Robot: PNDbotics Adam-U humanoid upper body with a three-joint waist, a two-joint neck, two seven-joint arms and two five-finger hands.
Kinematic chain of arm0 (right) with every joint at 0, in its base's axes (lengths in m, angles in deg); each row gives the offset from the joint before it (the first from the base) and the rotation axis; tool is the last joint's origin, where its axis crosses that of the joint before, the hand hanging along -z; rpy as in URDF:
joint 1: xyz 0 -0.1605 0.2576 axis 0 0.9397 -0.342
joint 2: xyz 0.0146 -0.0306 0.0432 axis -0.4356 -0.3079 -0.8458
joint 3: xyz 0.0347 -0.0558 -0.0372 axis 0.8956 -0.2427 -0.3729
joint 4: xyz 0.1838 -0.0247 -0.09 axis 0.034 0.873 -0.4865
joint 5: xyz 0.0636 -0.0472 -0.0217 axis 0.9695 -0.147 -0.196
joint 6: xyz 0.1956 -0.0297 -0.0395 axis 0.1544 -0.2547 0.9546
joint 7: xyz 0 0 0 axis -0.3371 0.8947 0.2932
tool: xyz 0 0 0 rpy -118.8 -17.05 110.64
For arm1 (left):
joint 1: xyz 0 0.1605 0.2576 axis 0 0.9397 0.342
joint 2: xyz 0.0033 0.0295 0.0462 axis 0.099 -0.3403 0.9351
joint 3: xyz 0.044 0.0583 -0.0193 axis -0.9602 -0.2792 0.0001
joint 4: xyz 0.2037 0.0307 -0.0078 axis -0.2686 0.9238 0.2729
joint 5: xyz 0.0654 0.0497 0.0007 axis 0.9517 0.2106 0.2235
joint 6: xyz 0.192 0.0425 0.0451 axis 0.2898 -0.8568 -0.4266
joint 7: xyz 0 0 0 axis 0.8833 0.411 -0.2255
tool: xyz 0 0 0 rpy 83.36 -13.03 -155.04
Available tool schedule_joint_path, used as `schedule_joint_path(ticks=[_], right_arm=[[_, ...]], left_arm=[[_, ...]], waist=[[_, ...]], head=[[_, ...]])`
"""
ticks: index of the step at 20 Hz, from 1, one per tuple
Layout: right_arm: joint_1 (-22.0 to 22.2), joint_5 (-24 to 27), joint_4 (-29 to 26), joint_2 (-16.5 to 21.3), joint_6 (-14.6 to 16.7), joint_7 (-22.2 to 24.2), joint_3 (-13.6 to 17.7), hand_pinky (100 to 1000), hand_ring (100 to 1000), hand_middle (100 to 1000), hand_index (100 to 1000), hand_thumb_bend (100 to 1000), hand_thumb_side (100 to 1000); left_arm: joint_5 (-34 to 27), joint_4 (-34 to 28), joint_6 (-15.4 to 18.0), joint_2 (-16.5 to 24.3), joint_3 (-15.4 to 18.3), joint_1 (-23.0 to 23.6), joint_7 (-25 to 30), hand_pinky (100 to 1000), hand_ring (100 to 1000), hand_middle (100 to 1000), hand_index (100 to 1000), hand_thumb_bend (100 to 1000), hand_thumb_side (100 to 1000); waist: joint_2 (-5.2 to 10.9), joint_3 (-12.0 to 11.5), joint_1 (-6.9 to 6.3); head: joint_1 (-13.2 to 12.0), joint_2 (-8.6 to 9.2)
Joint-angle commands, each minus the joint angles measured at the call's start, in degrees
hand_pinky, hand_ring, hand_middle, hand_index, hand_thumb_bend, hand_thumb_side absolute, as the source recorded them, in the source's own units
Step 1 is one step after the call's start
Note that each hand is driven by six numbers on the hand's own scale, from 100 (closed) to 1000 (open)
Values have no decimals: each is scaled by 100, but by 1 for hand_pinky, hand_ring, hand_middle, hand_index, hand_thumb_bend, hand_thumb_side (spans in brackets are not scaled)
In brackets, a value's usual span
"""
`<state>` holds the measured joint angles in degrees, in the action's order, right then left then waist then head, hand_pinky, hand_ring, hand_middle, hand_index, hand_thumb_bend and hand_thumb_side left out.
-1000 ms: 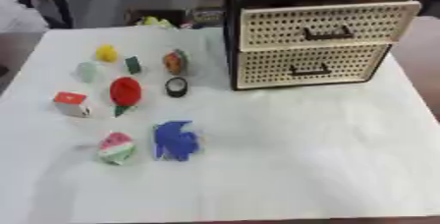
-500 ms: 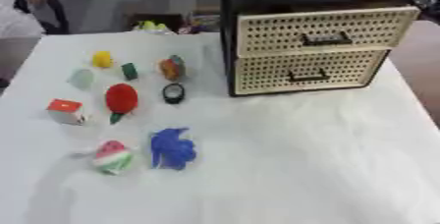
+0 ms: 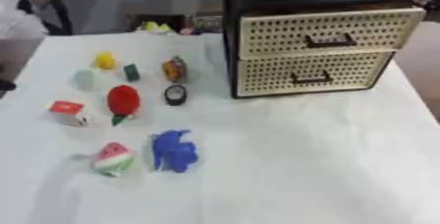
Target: Pick up objects from table and place into drawer.
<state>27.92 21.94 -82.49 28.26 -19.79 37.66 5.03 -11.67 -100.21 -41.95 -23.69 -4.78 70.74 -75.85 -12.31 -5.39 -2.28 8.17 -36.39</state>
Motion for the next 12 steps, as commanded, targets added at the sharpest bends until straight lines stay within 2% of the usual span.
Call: schedule_joint_path(ticks=[1, 3, 8, 12], right_arm=[[-226, 53, 343, 301, -4, 297, -85, 100, 100, 100, 786, 614, 1000], [-366, 109, 593, 316, -79, 469, -165, 100, 100, 100, 767, 597, 1000], [-666, 80, 1071, 299, -162, 931, -358, 100, 100, 100, 798, 625, 1000], [-908, 195, 1368, 237, -115, 1404, -477, 100, 100, 100, 815, 662, 1000]], left_arm=[[21, -94, 9, 121, -10, -59, 24, 526, 624, 626, 719, 100, 1000], [25, -94, 8, 123, -9, -56, 25, 526, 624, 626, 718, 100, 1000], [24, -94, 9, 134, -7, -51, 22, 526, 624, 626, 719, 100, 1000], [18, -94, 3, 142, -4, -53, 15, 527, 625, 627, 718, 100, 1000]], waist=[[72, -14, 25], [74, -22, 28], [89, -29, 34], [108, -8, 42]], head=[[-1, 87], [4, 107], [16, 138], [21, 69]])
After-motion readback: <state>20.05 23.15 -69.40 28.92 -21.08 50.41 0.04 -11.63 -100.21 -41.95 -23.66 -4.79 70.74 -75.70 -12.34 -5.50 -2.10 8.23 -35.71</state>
